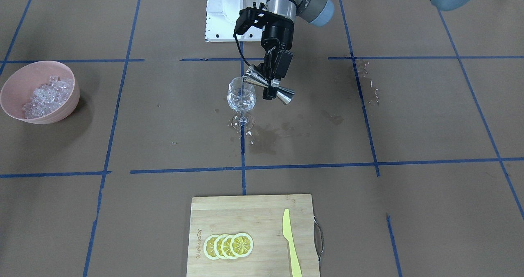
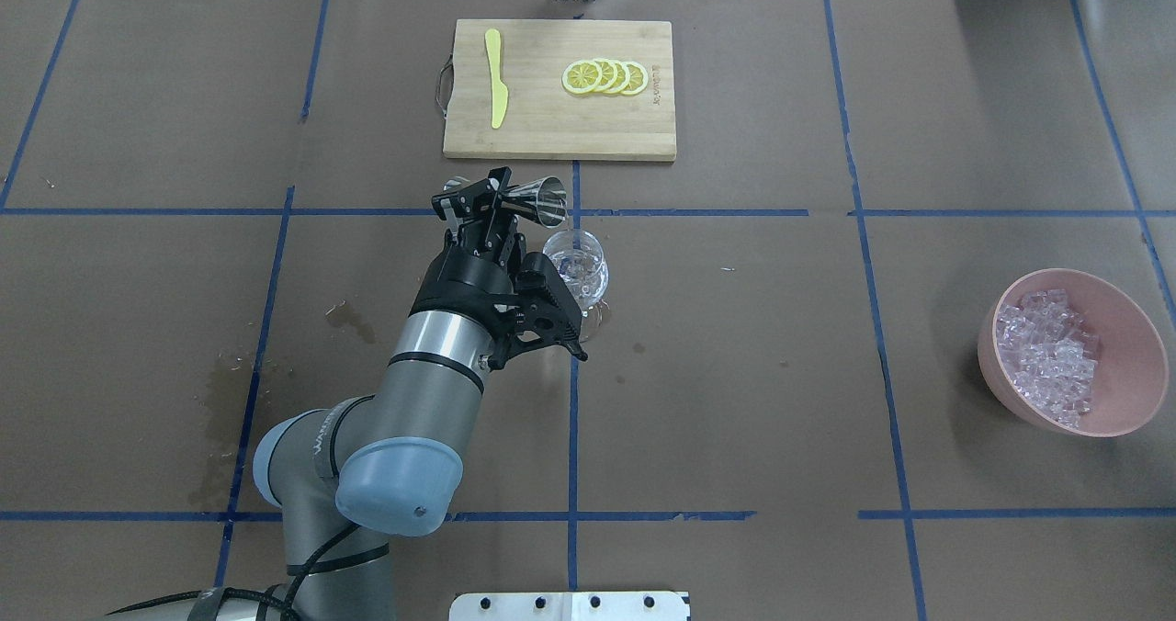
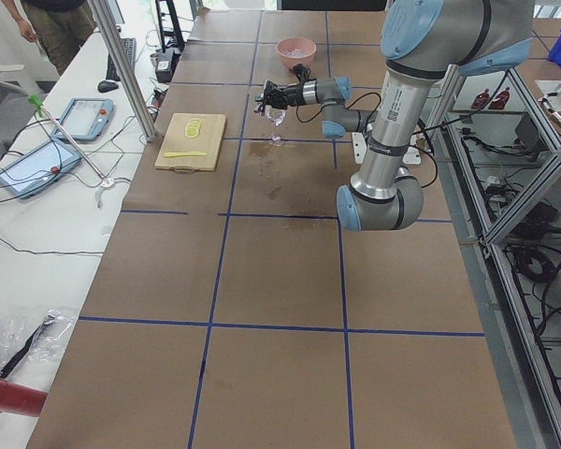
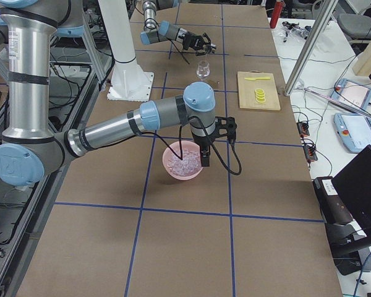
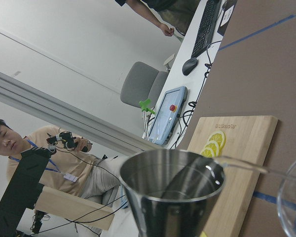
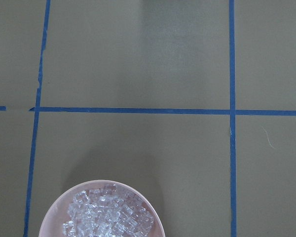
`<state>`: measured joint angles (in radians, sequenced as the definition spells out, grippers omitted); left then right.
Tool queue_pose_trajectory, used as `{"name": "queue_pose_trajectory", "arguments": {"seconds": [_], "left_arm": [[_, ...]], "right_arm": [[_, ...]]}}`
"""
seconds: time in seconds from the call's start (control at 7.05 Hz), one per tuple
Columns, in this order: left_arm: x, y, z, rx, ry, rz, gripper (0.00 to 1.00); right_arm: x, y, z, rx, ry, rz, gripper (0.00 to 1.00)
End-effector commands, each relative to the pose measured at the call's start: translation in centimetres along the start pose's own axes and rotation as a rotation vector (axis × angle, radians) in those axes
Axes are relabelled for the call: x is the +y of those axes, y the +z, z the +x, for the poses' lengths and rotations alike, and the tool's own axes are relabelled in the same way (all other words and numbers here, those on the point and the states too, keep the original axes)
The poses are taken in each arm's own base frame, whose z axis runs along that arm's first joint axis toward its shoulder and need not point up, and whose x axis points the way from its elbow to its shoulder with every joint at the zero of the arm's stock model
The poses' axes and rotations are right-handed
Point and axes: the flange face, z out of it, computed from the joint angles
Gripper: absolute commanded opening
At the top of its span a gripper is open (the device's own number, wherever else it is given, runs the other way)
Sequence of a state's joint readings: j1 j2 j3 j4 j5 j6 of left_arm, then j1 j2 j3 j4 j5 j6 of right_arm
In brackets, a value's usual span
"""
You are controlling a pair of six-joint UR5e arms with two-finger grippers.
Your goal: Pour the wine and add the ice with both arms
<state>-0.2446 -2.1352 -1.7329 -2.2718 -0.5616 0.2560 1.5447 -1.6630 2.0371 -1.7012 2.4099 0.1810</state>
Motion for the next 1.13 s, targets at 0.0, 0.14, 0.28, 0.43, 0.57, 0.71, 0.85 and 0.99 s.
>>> {"name": "queue_pose_trajectory", "arguments": {"seconds": [0.0, 0.14, 0.28, 0.43, 0.57, 0.71, 0.85, 0.99], "left_arm": [[0.1, 0.2, 0.4, 0.005, 0.038, -0.015, 0.0], [-0.2, 0.3, 0.5, 0.01, 0.071, -0.036, 0.0], [-0.2, 0.3, 0.7, 0.015, 0.091, -0.047, 0.0], [-0.6, 0.4, 0.7, 0.017, 0.115, -0.061, 0.0], [-1.1, 0.4, 0.7, 0.02, 0.133, -0.072, 0.0], [-1.6, 0.5, 0.3, -0.002, 0.164, -0.083, 0.0], [-2.4, -0.1, -1.1, -0.013, 0.256, -0.07, 0.0], [-2.4, -0.4, -1.5, -0.026, 0.267, -0.071, 0.0]], "right_arm": [[0.0, 0.0, 0.0, 0.0, 0.0, 0.0, 1.0], [0.0, 0.0, 0.0, 0.0, 0.001, 0.0, 1.0], [0.0, -0.1, -0.1, 0.0, 0.0, 0.001, 1.0], [0.0, 0.0, 0.0, 0.0, 0.001, 0.0, 1.0], [0.0, -0.1, -0.1, 0.0, 0.0, 0.001, 1.0], [0.0, 0.0, 0.0, 0.0, 0.003, -0.001, 1.0], [0.0, 0.0, 0.0, 0.0, 0.004, -0.001, 1.0], [0.0, 0.0, 0.0, 0.0, 0.004, -0.001, 1.0]]}}
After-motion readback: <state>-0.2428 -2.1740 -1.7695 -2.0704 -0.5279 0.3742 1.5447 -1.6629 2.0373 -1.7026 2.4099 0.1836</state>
